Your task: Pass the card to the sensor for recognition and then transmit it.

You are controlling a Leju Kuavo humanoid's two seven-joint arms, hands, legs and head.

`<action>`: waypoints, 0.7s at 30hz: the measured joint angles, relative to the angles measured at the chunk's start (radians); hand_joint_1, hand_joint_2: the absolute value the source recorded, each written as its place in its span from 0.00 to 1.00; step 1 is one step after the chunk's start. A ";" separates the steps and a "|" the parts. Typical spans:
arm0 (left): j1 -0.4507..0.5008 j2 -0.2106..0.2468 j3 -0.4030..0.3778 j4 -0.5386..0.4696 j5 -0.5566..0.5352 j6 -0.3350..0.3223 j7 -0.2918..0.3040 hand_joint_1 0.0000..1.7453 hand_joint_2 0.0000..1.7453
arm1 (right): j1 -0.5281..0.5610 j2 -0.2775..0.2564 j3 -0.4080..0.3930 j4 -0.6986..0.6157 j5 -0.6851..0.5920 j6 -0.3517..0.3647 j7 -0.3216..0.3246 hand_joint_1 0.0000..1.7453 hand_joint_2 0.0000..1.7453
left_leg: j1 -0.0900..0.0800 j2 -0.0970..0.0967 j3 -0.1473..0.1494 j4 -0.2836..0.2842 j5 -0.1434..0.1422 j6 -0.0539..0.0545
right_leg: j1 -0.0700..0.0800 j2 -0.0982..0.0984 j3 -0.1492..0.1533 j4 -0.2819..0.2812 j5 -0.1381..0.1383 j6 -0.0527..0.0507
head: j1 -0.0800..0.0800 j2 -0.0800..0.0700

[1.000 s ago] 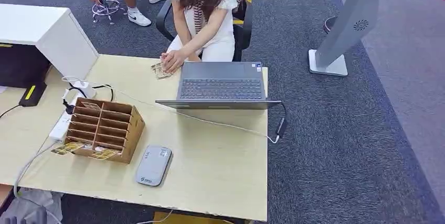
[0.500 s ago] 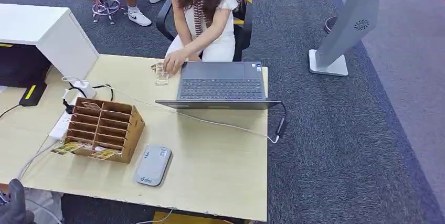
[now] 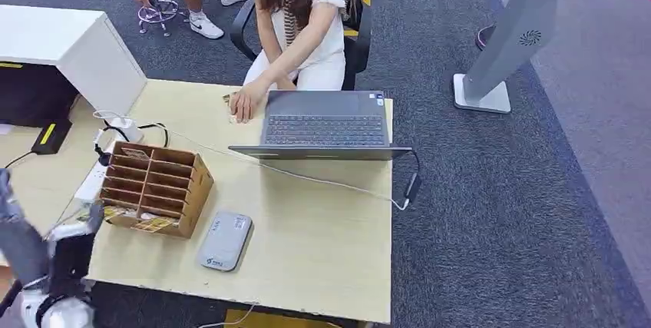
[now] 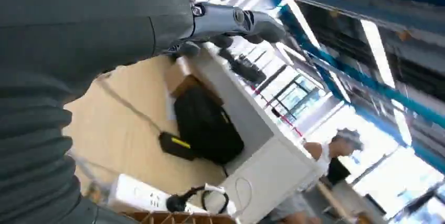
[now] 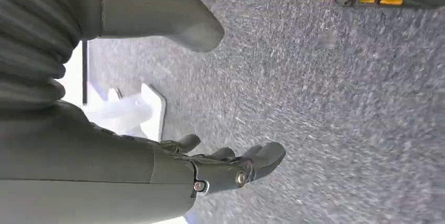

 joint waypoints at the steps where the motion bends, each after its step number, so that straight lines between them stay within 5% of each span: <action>1: -0.034 0.030 -0.054 0.032 -0.096 0.018 0.054 0.00 1.00 | -0.008 0.000 0.007 0.000 0.006 0.007 0.003 0.00 1.00 | 0.000 0.000 0.000 0.000 0.001 -0.001 | 0.000 0.001 -0.001 0.000 0.001 0.000 | 0.000 0.000; 4: -0.170 0.108 -0.232 0.136 -0.325 0.026 0.231 0.00 1.00 | -0.027 0.000 0.026 0.000 0.026 0.029 0.012 0.00 1.00 | 0.000 0.000 -0.003 0.000 0.004 0.000 | 0.000 0.001 -0.002 0.000 0.005 0.000 | 0.000 0.000; 9: -0.349 0.162 -0.471 0.251 -0.450 -0.028 0.371 0.00 1.00 | -0.044 0.000 0.055 0.000 0.051 0.042 0.025 0.00 1.00 | 0.000 0.002 -0.004 0.001 0.005 0.000 | 0.000 0.003 -0.003 0.000 0.008 0.001 | 0.001 0.000; 14: -0.438 0.168 -0.605 0.332 -0.479 -0.035 0.428 0.00 1.00 | -0.052 0.000 0.073 0.001 0.058 0.042 0.031 0.00 1.00 | 0.000 0.002 -0.004 0.001 0.005 0.000 | 0.000 0.003 -0.004 0.000 0.008 0.001 | 0.001 0.000; 21: -0.479 0.168 -0.676 0.386 -0.476 -0.035 0.444 0.00 1.00 | -0.055 0.000 0.086 0.002 0.068 0.044 0.031 0.00 1.00 | 0.000 0.002 -0.005 0.000 0.005 0.000 | 0.000 0.003 -0.005 0.000 0.008 0.001 | 0.001 0.000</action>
